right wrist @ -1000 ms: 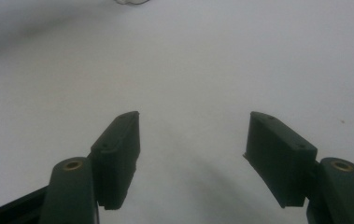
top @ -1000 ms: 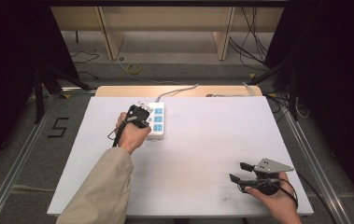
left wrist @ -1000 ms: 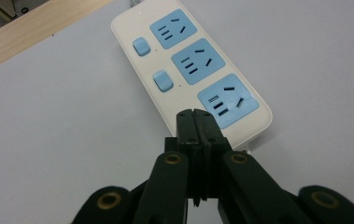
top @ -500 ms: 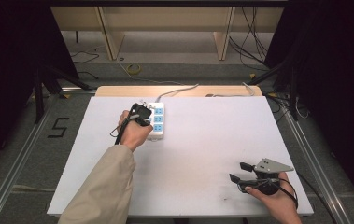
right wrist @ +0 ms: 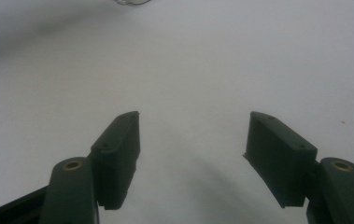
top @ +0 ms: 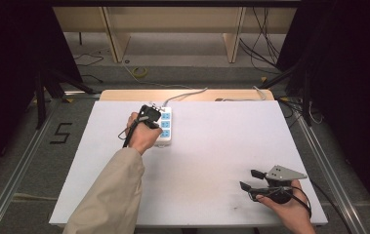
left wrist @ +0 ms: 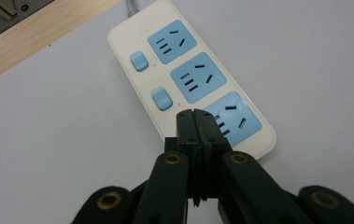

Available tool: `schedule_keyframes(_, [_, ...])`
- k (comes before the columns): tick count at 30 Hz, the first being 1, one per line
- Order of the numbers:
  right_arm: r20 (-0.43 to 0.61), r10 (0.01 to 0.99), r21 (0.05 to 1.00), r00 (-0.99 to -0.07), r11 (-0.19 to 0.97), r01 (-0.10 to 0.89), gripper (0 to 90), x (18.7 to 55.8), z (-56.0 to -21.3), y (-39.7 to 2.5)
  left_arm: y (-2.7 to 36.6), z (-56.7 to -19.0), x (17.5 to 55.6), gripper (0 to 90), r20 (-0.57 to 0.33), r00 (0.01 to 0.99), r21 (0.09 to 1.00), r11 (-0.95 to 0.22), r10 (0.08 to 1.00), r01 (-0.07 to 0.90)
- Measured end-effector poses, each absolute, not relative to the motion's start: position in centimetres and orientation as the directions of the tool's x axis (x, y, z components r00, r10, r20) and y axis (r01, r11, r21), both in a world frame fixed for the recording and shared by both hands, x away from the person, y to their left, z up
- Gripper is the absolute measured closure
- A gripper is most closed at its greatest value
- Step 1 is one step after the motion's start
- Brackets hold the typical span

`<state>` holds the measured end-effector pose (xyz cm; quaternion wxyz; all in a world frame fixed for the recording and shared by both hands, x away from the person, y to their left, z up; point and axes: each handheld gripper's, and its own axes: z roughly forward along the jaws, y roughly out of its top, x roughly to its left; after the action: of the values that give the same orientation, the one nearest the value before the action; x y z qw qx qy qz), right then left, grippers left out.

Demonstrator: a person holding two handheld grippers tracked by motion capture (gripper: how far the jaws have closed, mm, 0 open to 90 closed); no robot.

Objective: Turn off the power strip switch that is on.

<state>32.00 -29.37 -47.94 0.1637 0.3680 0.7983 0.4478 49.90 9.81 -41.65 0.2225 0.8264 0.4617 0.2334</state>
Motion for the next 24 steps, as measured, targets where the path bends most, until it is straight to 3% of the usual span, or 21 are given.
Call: schedule_keyframes(24, [0.067,0.731,0.835,-0.679,0.331,0.440,35.9,32.0,-48.0,-29.4,9.0,-41.5,51.7,89.7,0.187,0.461,0.538,-0.483,0.868,0.691])
